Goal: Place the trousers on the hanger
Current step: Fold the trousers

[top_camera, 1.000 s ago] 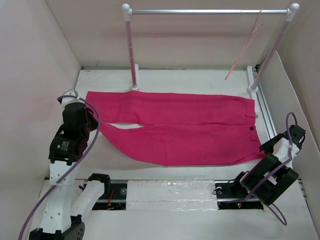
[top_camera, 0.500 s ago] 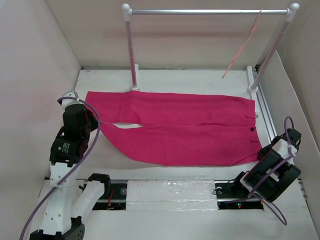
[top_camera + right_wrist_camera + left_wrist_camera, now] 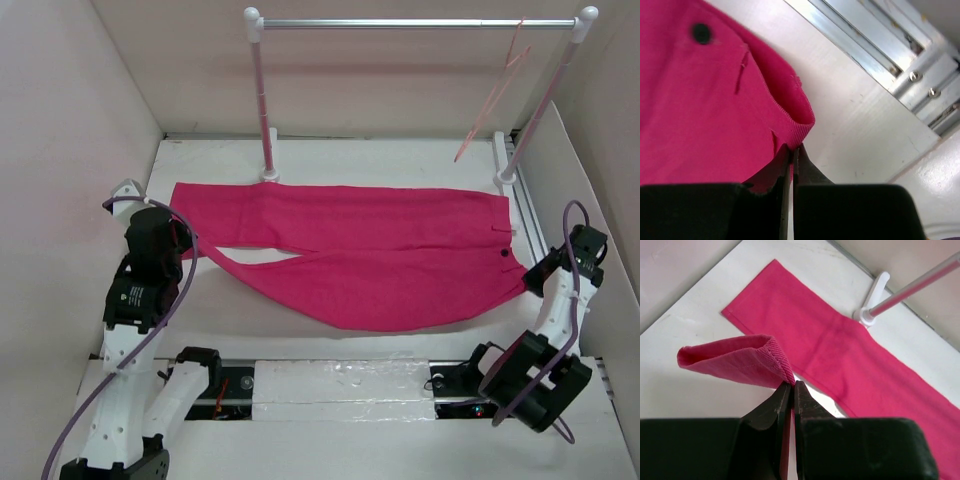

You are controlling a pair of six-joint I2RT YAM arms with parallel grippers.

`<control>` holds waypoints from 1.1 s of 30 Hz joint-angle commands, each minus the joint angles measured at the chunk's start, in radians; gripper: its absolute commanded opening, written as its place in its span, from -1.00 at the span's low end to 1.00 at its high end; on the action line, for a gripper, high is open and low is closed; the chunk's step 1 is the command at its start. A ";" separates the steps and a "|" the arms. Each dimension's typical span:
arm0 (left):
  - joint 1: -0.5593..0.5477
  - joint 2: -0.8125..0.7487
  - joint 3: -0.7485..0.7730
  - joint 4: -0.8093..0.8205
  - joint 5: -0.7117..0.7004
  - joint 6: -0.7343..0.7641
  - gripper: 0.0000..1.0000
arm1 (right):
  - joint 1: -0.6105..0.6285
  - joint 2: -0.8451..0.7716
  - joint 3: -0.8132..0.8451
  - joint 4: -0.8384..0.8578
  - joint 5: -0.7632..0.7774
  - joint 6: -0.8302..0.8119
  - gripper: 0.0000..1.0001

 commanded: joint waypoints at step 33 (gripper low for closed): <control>0.052 0.895 0.378 0.170 -0.462 -0.014 -1.00 | 0.314 0.747 0.867 0.389 -0.075 -0.003 -1.00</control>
